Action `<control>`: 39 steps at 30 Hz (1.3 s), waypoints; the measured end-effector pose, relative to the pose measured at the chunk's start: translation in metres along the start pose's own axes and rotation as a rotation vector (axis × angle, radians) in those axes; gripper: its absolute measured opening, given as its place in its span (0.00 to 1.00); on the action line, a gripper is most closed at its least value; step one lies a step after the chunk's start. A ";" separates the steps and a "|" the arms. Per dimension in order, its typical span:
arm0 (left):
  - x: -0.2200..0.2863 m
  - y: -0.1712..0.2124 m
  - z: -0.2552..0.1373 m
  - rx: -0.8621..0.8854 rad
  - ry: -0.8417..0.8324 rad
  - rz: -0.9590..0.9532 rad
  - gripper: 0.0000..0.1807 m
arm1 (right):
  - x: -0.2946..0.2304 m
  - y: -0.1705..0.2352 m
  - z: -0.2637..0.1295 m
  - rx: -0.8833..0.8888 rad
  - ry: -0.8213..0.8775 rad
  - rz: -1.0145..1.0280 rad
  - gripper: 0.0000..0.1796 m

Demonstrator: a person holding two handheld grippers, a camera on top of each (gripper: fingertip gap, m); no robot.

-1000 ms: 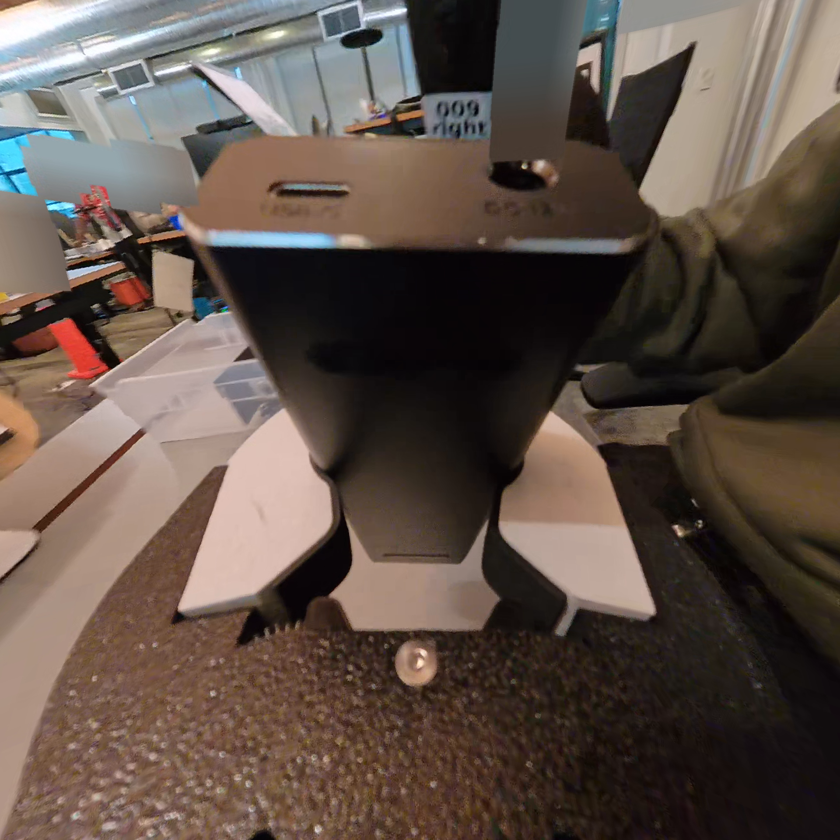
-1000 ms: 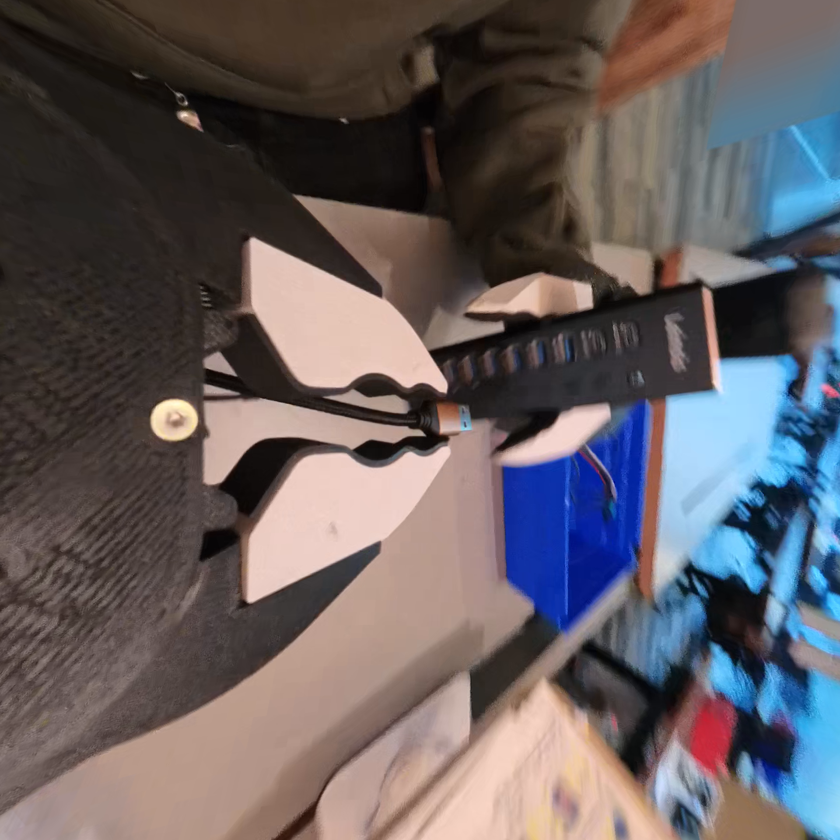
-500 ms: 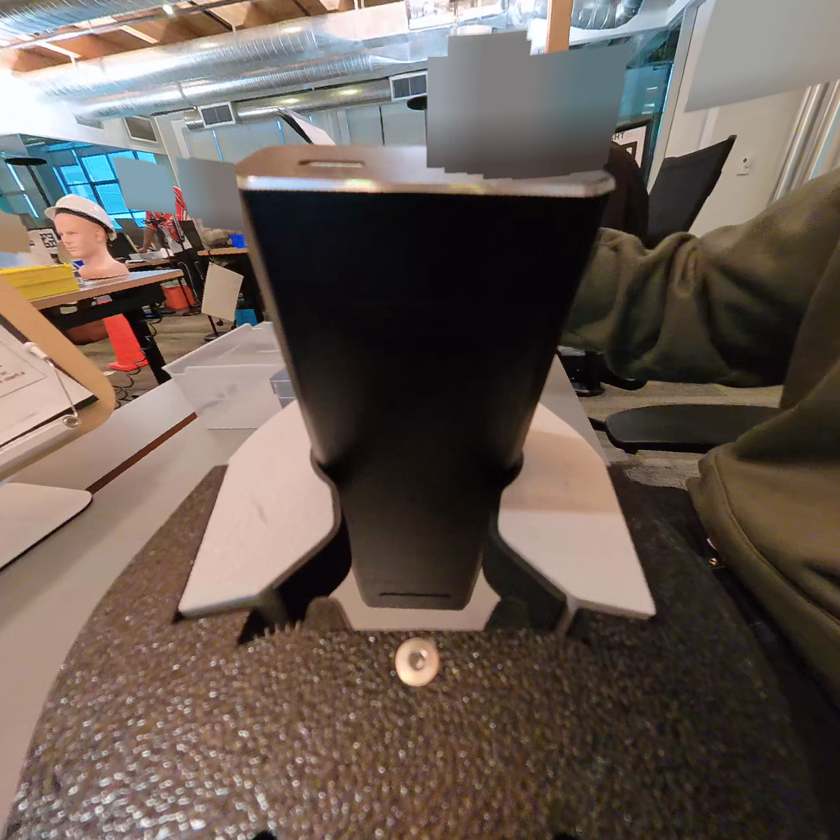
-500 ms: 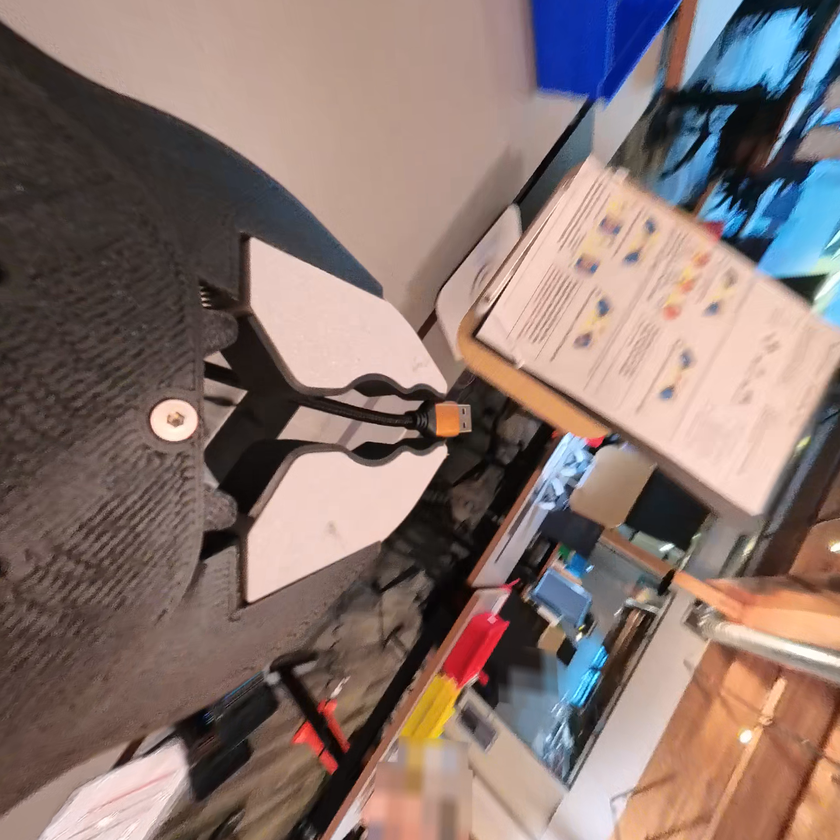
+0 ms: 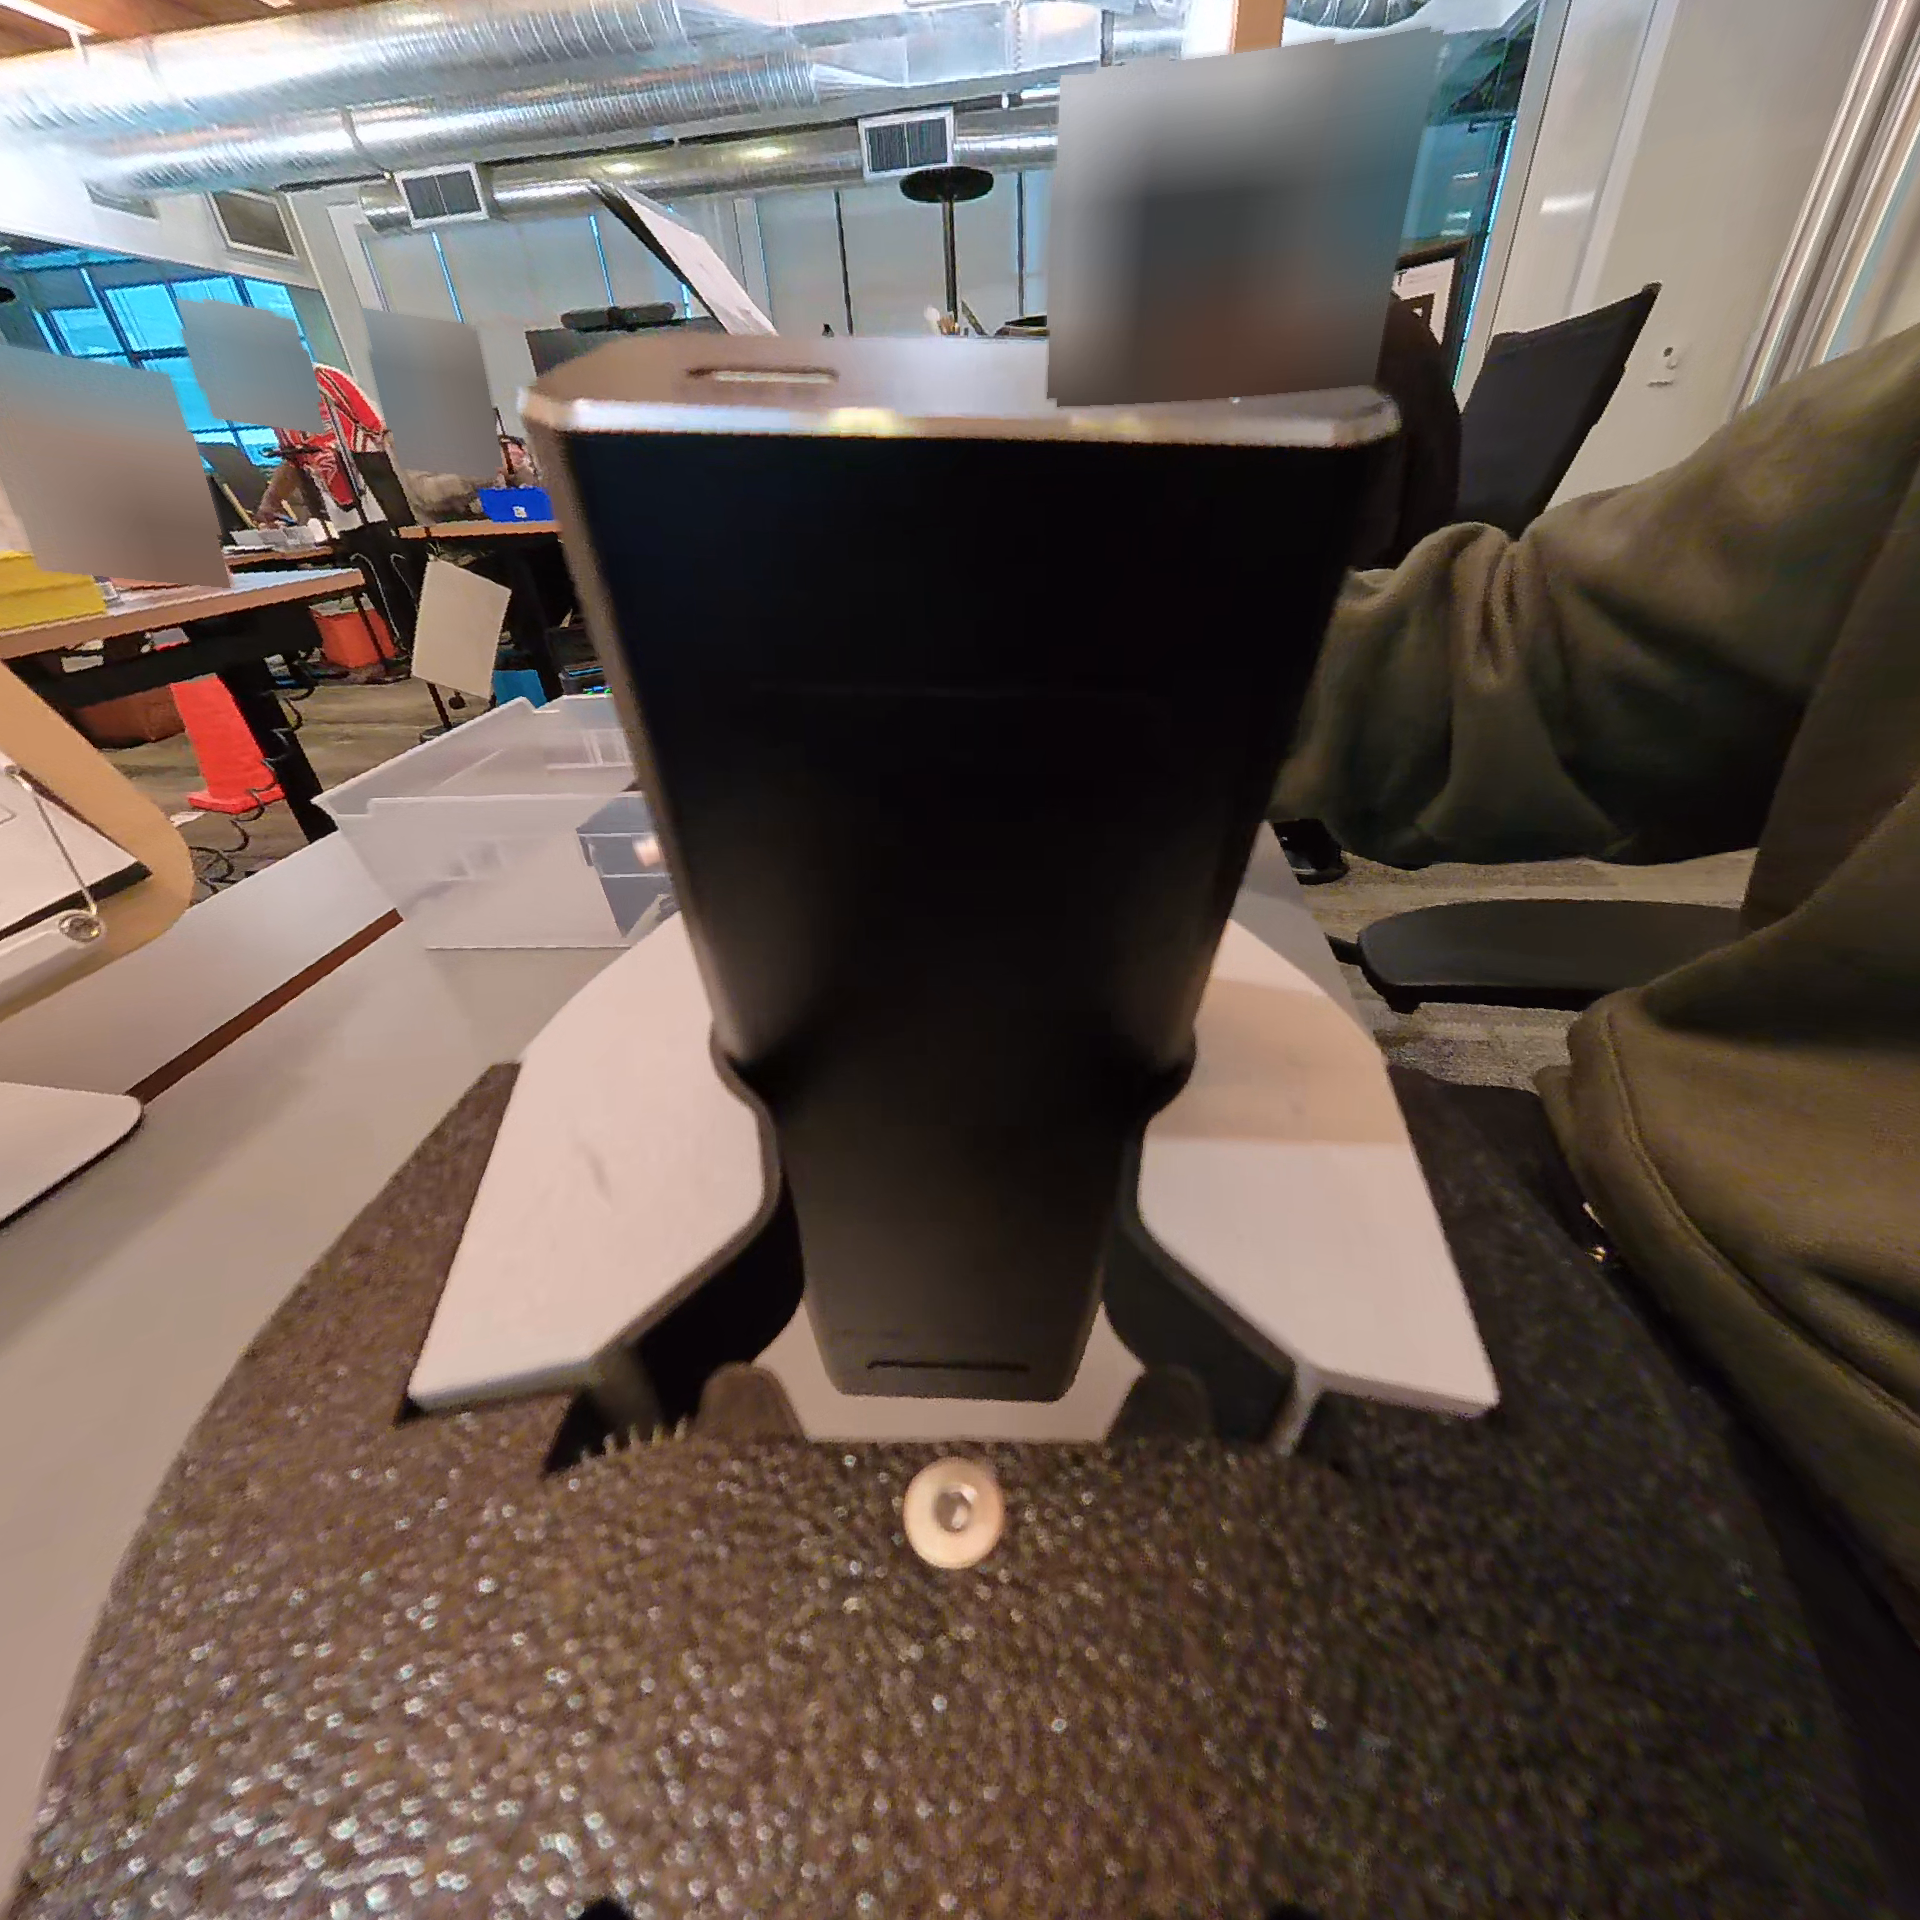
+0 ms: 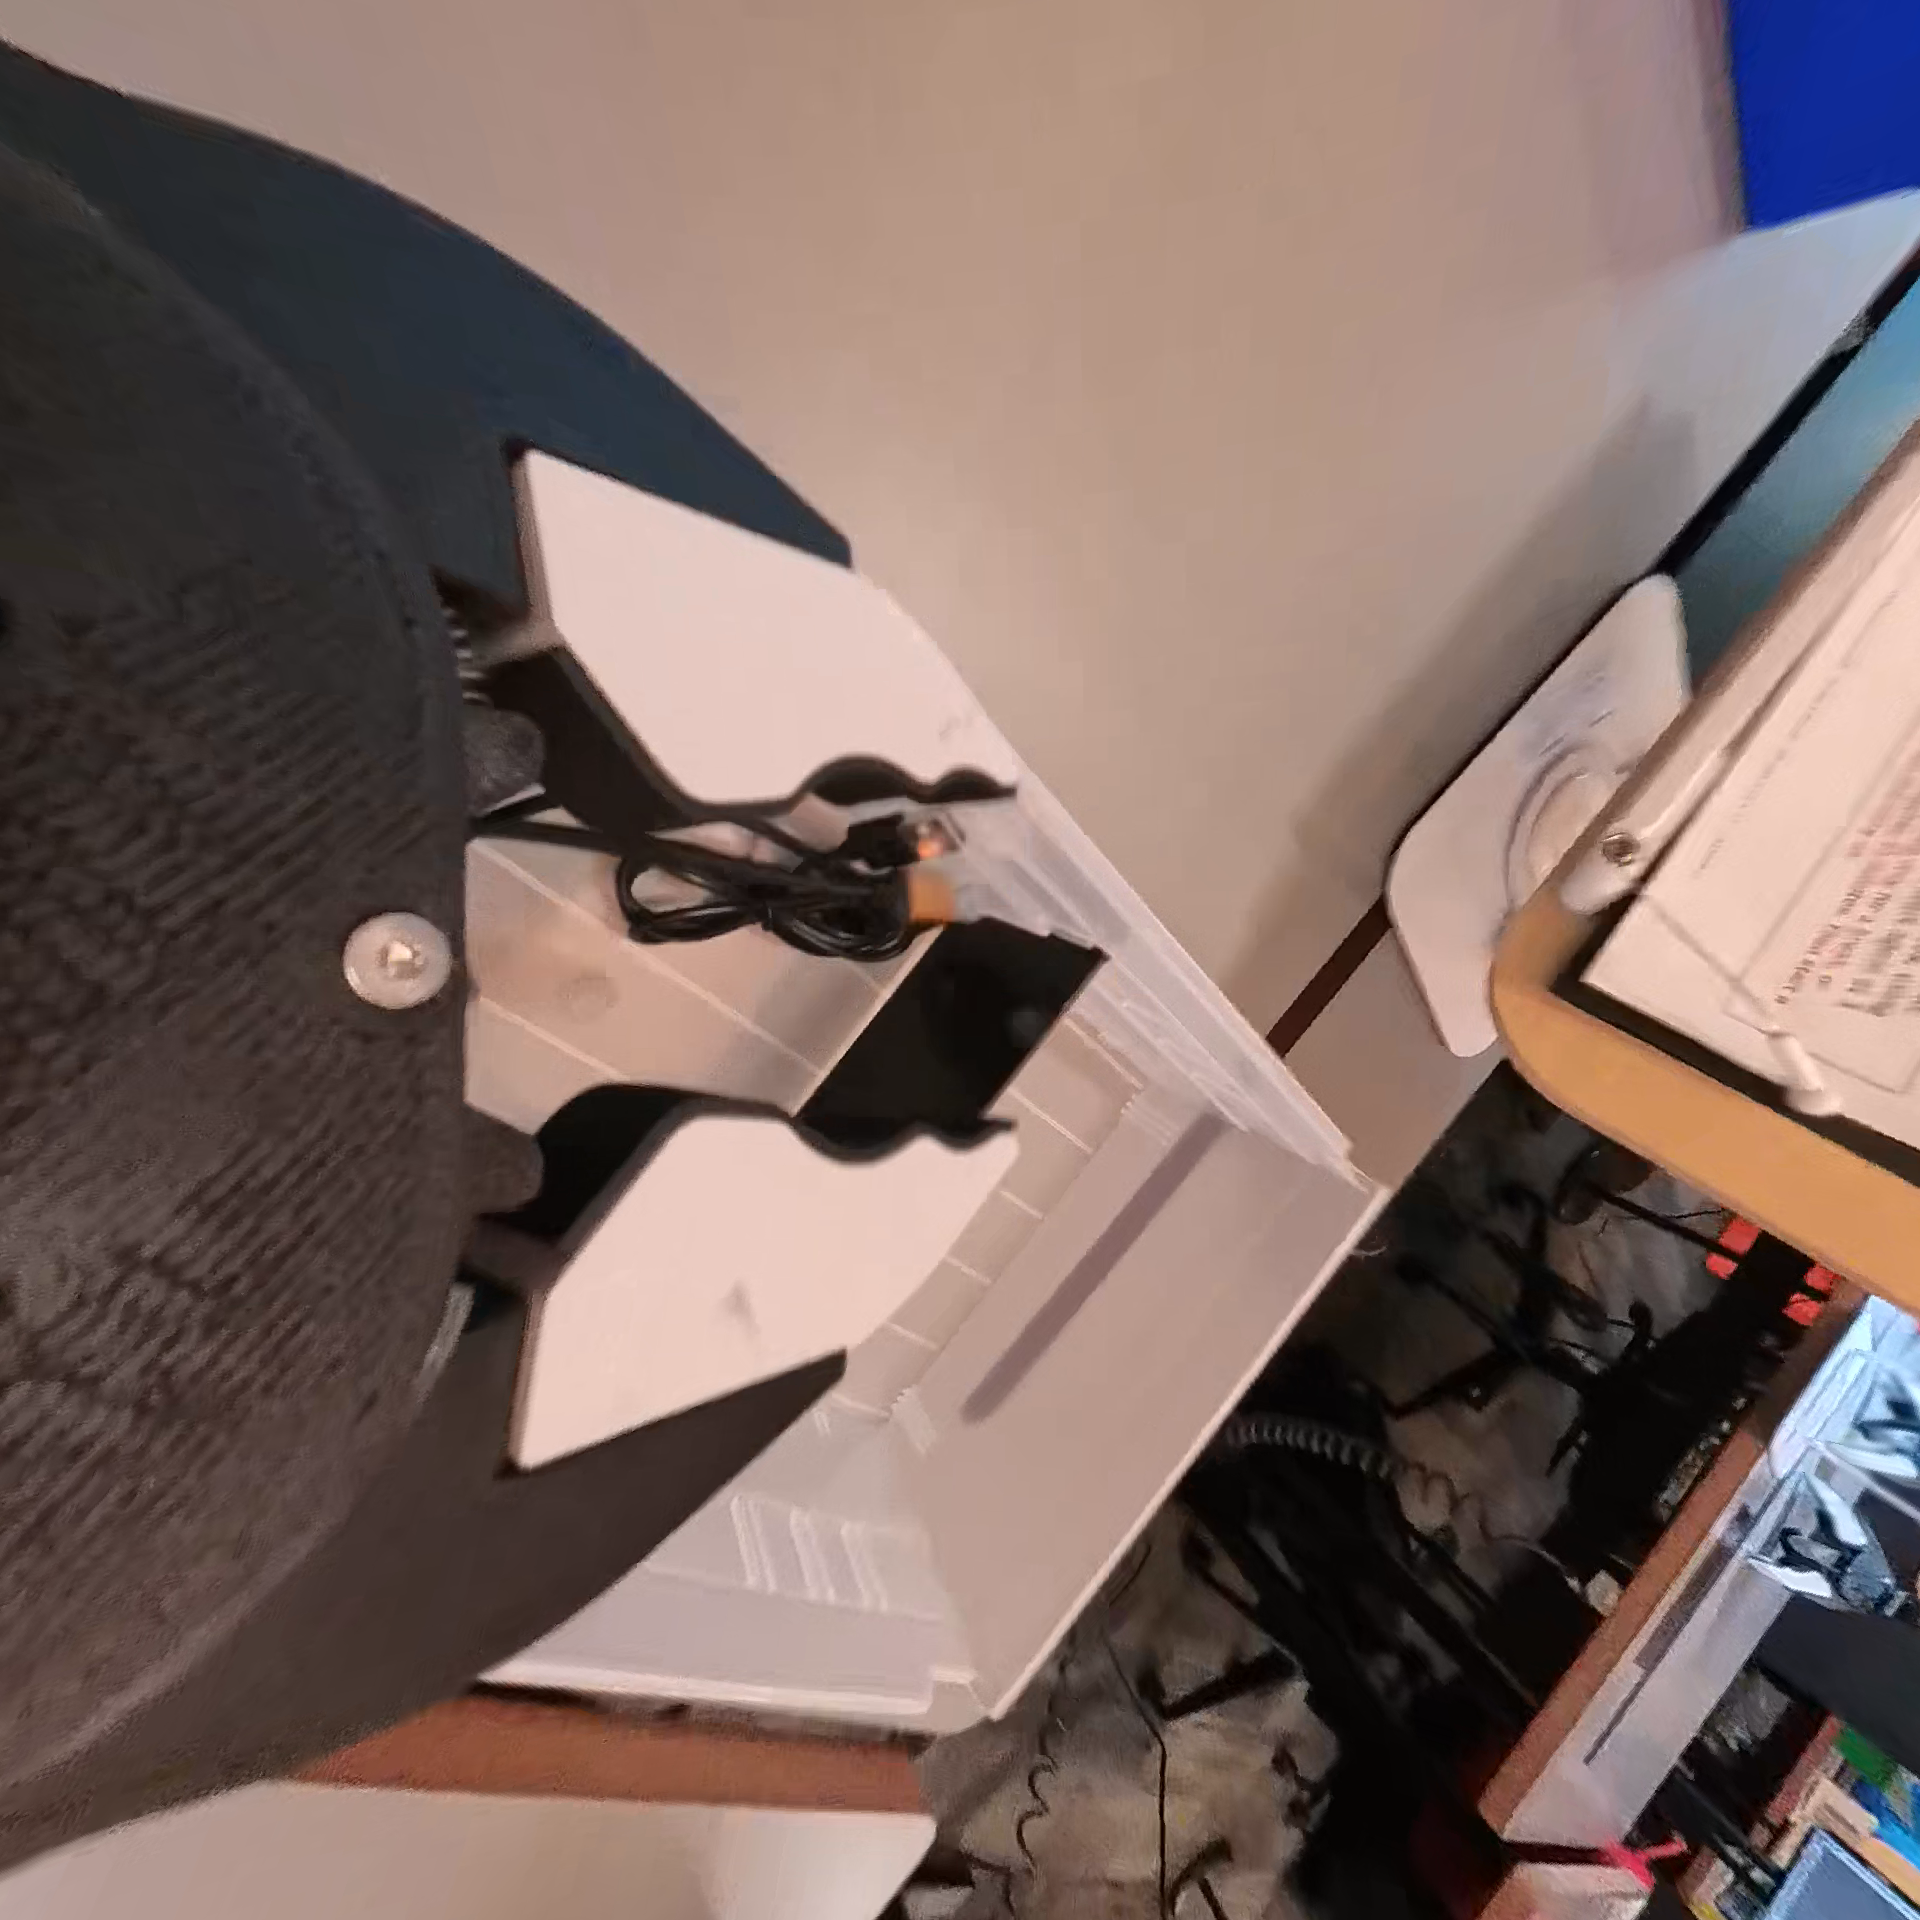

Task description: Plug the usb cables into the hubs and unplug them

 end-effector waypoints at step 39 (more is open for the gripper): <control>0.023 0.009 0.030 -0.020 0.162 -0.040 0.40 | -0.307 -0.060 0.004 0.260 -0.857 -0.188 0.40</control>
Point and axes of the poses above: each gripper's, where its closed fingertips meet, z out along the fingers, y out of its underside, x = y × z across the jaws, the point moved 7 cm from there along -z, back along the fingers, and after that the axes turned 1 degree about z, right-handed, at the moved point
